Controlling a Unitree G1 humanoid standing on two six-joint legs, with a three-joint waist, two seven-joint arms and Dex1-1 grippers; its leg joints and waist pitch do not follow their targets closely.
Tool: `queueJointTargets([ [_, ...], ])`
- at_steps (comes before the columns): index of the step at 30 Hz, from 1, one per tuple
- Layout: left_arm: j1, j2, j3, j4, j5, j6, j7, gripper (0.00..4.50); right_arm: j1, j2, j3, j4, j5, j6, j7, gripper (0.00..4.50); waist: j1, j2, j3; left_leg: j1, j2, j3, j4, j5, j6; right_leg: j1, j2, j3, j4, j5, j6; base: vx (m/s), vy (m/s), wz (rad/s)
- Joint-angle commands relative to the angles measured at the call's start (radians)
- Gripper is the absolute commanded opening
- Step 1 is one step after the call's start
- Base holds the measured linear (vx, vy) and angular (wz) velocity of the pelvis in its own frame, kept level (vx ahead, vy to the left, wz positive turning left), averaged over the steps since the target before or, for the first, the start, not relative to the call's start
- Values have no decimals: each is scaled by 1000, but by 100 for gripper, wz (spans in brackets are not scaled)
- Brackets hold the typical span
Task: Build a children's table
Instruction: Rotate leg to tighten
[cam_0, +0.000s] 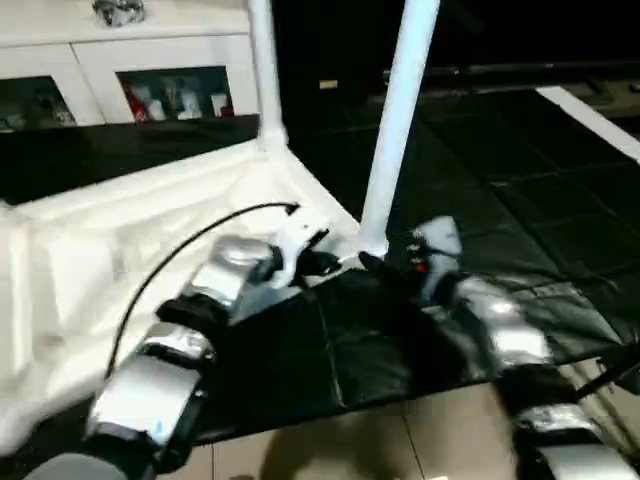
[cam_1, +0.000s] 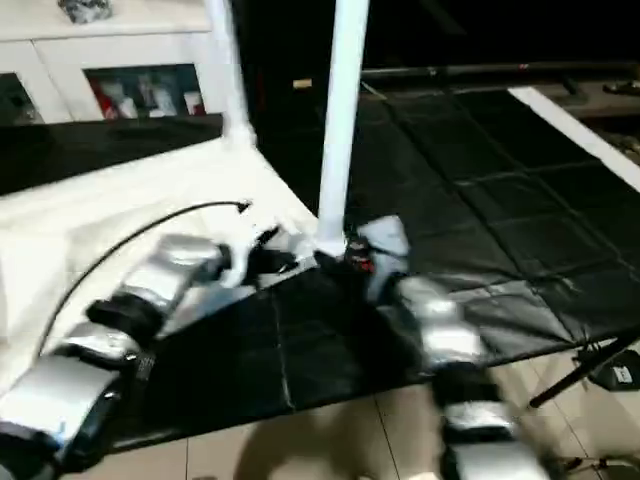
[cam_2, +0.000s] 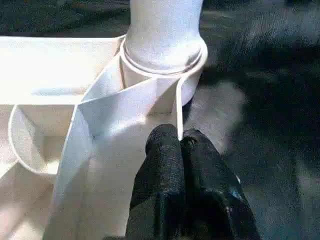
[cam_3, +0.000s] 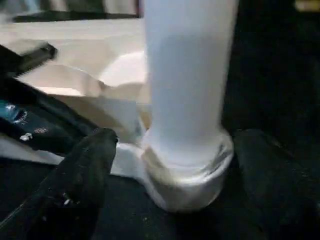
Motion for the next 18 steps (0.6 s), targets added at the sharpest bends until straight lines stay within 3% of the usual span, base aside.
queueJointTargets([
  [1,22,23,-56,-13,17,-19,-118,0,8,-55,12,-49,31,12,129,437,10,-7,-65,5,49,-6,-57,-111,140,71,-75,63,-68,-95,-248,0,0,0],
  [8,47,89,-108,-62,5,-94,-354,0,15,-167,91,-105,47,29,406,447,27,-13,-65,3,48,-6,-56,-122,118,68,-78,64,-70,-154,-226,0,0,0],
  [13,55,119,-144,-106,2,-106,-472,0,-5,-190,149,-89,47,52,555,447,39,-11,-68,5,53,-7,-54,-94,124,63,-78,65,-58,-90,-251,0,0,0],
  [14,57,126,-158,-117,4,-111,-496,0,-13,-189,163,-75,38,47,576,419,41,-11,-69,6,53,-7,-54,-97,124,63,-78,64,-58,-90,-252,0,0,0],
  [18,64,137,-179,-137,10,-124,-538,0,-29,-184,183,-48,24,27,603,392,43,-11,-68,7,53,-6,-56,-114,104,61,-80,65,-61,-128,-245,0,0,0],
])
